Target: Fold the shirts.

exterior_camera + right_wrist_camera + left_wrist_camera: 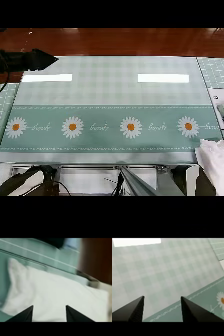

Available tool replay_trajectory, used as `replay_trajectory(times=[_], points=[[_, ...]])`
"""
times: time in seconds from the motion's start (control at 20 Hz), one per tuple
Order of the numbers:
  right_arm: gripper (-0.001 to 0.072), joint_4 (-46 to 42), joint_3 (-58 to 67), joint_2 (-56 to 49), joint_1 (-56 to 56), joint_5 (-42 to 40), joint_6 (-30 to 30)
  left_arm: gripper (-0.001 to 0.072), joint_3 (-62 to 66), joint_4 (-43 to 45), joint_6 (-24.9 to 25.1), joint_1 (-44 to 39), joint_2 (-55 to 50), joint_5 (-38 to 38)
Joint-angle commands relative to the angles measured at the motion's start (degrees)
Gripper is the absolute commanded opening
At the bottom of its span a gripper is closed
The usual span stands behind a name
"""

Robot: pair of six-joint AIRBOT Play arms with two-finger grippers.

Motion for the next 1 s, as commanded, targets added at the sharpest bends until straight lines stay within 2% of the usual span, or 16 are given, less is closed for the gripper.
replay_trajectory(times=[0.0,0.05,0.1,0.15,0.25,0.3,0.35,0.4,0.45,0.65,0.95], points=[[0.0468,41.77,0.96,-1.20,0.83,-21.38,-0.35,0.0557,0.26,-3.28,-0.02,-0.87,-0.04,0.04],[0.0468,52.41,0.96,-2.95,3.06,-24.90,-2.21,0.0557,0.61,-0.85,-0.33,-2.05,-0.04,0.11],[0.0468,58.58,0.96,-4.92,6.47,-25.42,-5.03,0.0557,1.36,3.91,-3.78,-3.85,-0.04,0.37],[0.0468,59.87,0.96,-7.04,11.50,-24.35,-7.78,0.0557,2.60,10.25,-8.39,-6.01,-0.04,0.46],[0.0481,50.80,0.96,-10.73,24.09,-22.05,-10.54,0.0558,6.32,27.28,-16.04,-12.00,-0.04,0.46],[0.0524,42.66,0.96,-12.46,31.12,-21.70,-10.21,0.0618,7.82,36.06,-19.21,-14.84,-0.07,0.46],[0.0603,35.34,0.96,-14.01,37.20,-21.62,-8.57,0.0720,8.72,44.76,-23.39,-17.40,-0.09,0.44],[0.0603,29.18,0.96,-15.43,42.66,-21.68,-6.47,0.0720,9.01,51.87,-26.77,-19.54,-0.20,-0.48],[0.0603,24.41,0.96,-16.83,47.41,-21.94,-5.68,0.0720,9.01,55.45,-28.26,-20.72,-0.39,-1.99],[0.0603,15.93,0.96,-20.81,58.36,-23.04,-5.68,0.0720,8.98,56.22,-31.76,-21.29,-2.67,-7.19],[0.0602,14.51,0.96,-21.24,60.43,-23.04,-4.87,0.0720,8.98,56.22,-31.78,-21.29,-5.57,-8.02]])
